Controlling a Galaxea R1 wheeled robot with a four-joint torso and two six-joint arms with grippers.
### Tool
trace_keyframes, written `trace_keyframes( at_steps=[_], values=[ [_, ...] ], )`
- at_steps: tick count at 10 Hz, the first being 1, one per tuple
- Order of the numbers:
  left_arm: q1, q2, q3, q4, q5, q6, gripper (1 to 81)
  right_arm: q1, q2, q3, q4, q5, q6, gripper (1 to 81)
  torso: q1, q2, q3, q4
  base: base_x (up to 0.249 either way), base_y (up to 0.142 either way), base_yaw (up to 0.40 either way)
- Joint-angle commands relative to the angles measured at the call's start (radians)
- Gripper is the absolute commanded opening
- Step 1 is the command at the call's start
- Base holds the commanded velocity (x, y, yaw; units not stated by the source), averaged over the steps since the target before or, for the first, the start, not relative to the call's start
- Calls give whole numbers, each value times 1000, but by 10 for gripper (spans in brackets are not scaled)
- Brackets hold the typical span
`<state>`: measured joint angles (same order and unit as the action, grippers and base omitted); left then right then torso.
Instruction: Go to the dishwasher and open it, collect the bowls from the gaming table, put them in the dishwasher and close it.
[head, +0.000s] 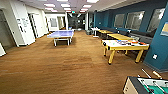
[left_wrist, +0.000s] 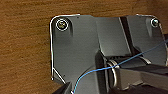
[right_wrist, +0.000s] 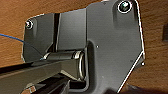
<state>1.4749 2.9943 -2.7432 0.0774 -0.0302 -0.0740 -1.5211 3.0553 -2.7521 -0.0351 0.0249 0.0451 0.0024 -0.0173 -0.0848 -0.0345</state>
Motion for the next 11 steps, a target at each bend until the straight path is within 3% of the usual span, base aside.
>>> trace_keyframes(
  at_steps=[1,11],
  values=[
    [-44,-6,-3,2,52,8,811,48,1,-1,9,-56,-1,811,0,0,0,0,211,0,0],
    [-41,-3,-3,1,47,8,811,46,1,-1,9,-56,-1,811,0,0,0,0,211,0,0]
  ],
)
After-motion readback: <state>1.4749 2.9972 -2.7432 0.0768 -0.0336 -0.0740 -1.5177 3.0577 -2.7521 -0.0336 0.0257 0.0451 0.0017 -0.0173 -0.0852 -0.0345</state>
